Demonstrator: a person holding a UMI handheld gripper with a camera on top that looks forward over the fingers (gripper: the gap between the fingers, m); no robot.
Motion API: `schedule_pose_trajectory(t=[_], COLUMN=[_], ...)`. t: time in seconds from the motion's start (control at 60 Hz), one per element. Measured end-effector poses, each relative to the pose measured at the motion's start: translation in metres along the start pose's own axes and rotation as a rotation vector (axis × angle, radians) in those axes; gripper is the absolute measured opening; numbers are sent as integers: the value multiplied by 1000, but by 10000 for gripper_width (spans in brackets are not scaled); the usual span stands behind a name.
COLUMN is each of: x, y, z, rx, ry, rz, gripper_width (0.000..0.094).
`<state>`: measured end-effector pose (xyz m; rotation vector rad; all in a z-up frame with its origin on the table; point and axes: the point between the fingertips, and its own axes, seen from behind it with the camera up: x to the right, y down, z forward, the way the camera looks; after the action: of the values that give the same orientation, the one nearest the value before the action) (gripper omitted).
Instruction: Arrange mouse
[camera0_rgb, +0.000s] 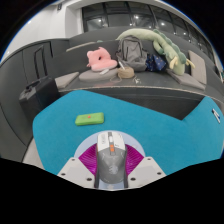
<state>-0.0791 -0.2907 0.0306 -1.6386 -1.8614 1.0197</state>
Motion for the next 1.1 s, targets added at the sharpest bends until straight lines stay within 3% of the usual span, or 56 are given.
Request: schedule_pose_trajectory(t=[0.083, 0.25, 0.3, 0.317, 0.367, 0.4, 0.667, 0.8, 1.1], x=[-12, -11, -12, -11, -10, -3, 29, 46, 118], y=[26, 33, 36, 37, 35, 33, 24, 48, 106], z=[13, 22, 21, 20, 12, 3, -122, -188, -278], rx=[-39, -14, -29, -35, -48, -44, -36, -48, -104], ry=[15, 86, 85, 85, 92, 111, 106, 76, 139], rz=[-2, -63, -59, -56, -54, -56, -72, -34, -26], gripper_width=[326, 517, 671, 760, 878, 836, 856, 855, 864])
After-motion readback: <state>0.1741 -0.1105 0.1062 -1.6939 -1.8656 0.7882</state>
